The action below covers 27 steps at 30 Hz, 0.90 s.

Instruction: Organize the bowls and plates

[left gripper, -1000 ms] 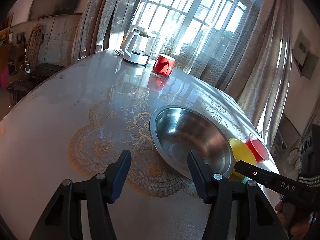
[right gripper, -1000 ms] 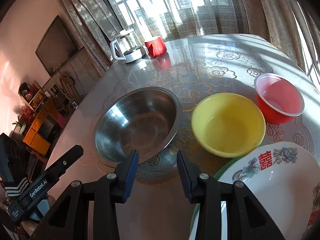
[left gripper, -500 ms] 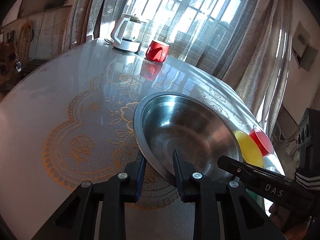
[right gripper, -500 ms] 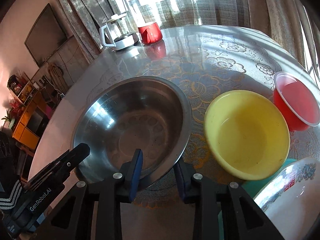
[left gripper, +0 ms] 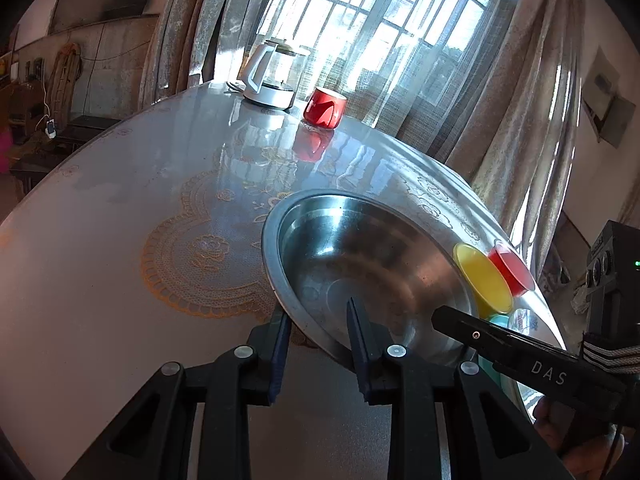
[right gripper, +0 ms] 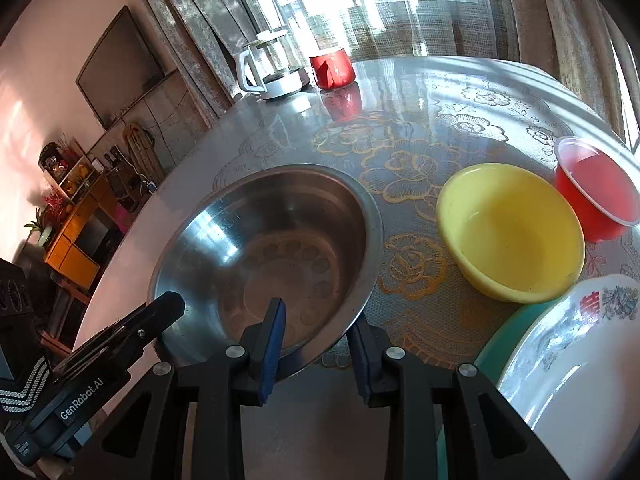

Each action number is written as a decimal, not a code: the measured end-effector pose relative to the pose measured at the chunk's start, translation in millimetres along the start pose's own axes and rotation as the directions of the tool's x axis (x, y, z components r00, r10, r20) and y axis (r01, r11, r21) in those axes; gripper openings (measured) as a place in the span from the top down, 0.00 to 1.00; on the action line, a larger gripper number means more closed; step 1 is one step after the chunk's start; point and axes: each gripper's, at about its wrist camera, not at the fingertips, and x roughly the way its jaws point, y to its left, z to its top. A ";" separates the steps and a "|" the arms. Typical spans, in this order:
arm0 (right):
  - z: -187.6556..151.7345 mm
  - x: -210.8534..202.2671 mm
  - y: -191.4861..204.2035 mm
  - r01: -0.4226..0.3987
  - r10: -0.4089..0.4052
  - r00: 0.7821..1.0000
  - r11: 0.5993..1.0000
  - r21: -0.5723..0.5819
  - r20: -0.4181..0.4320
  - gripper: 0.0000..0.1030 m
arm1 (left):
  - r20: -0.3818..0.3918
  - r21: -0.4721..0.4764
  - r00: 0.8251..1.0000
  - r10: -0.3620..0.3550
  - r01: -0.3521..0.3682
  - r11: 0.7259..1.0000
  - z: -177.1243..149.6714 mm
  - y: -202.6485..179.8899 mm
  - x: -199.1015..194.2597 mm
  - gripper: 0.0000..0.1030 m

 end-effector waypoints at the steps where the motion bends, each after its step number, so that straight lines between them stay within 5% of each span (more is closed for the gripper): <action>1: -2.5 -2.3 1.9 -0.008 0.008 1.000 1.000 -0.002 0.001 0.70 | -0.001 -0.005 1.000 0.000 0.000 1.000 -2.9 1.8 -4.8 0.71; 27: -68.9 -24.7 39.1 -0.113 0.110 0.993 0.992 -0.064 -0.037 0.70 | 0.006 -0.034 0.996 0.090 -0.090 0.995 -61.2 30.4 -67.8 0.70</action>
